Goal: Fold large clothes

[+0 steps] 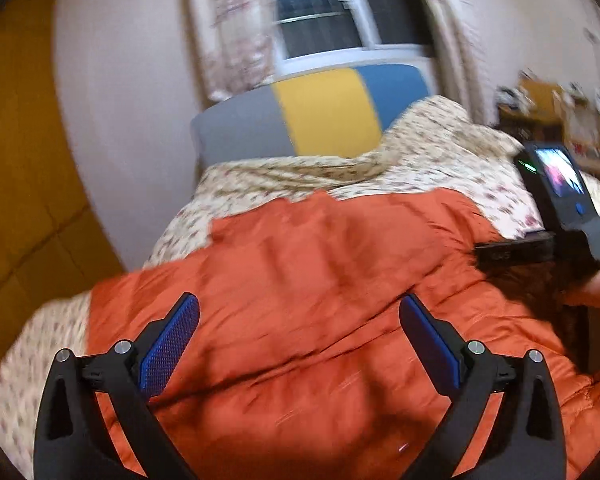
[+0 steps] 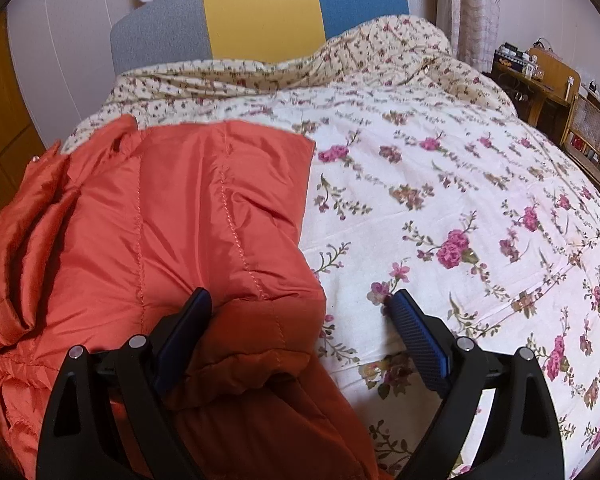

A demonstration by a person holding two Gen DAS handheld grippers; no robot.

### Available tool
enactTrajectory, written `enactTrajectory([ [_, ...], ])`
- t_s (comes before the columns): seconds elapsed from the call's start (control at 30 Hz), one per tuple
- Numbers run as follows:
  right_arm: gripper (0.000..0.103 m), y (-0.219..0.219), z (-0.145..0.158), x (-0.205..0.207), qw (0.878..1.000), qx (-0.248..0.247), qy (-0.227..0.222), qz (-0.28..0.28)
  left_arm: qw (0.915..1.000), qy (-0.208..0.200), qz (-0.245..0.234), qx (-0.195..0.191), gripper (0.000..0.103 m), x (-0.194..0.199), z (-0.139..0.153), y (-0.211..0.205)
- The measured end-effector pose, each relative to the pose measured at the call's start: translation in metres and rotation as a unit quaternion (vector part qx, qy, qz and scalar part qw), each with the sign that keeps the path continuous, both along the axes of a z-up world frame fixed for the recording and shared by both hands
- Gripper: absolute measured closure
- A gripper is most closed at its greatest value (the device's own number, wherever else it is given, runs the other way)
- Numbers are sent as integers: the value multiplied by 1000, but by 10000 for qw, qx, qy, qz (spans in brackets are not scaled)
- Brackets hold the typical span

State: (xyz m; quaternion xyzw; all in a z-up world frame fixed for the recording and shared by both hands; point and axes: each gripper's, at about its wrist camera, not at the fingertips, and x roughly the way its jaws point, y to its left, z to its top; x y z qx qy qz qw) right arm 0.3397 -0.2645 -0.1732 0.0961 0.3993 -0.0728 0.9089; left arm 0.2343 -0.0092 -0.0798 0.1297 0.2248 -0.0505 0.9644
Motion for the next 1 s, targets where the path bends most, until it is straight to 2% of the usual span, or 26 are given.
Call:
enactTrajectory([
  [0.07, 12, 1, 7, -7, 9998, -75, -176, -3, 9984, 7, 401, -401, 4, -4, 5, 29],
  [0.13, 12, 8, 17, -13, 9990, -252, -371, 79, 9918, -31, 935, -866, 4, -7, 10, 66],
  [0.2, 11, 23, 33, -20, 9963, -493, -631, 317, 9822, -84, 1418, -1230, 4, -9, 14, 98],
  [0.27, 8, 40, 52, -24, 9928, -535, -890, 590, 9687, -132, 1873, -1623, 4, -9, 15, 131],
  [0.33, 6, 58, 72, -21, 9902, -436, -1105, 735, 9608, -53, 2139, -1761, 7, -4, 13, 150],
  [0.4, 5, 75, 84, -11, 9888, -278, -1185, 859, 9548, 120, 2436, -1702, 18, 7, 10, 163],
  [0.47, 4, 95, 89, 7, 9879, -337, -1122, 1019, 9527, 278, 2472, -1747, 18, 13, 5, 170],
  [0.57, 4, 123, 74, 34, 9880, -750, -626, 1198, 9593, 570, 2284, -1560, 18, 38, -4, 161],
  [0.67, 4, 128, 45, 40, 9873, -1188, -237, 1027, 9631, 840, 2252, -1213, 18, 55, -19, 152],
  [0.77, 4, 115, 17, 31, 9918, -828, -96, 968, 9572, 1151, 2421, -1093, 18, 72, -39, 158],
  [0.83, 3, 110, 12, 29, 9932, -696, -142, 917, 9519, 1412, 2363, -1346, 15, 80, -52, 169],
  [0.9, 3, 111, 10, 30, 9922, -843, -142, 909, 9480, 1444, 2408, -1496, 14, 79, -54, 176],
  [1.0, 3, 110, 7, 29, 9924, -830, -170, 896, 9471, 1149, 2604, -1483, 14, 64, -39, 177],
])
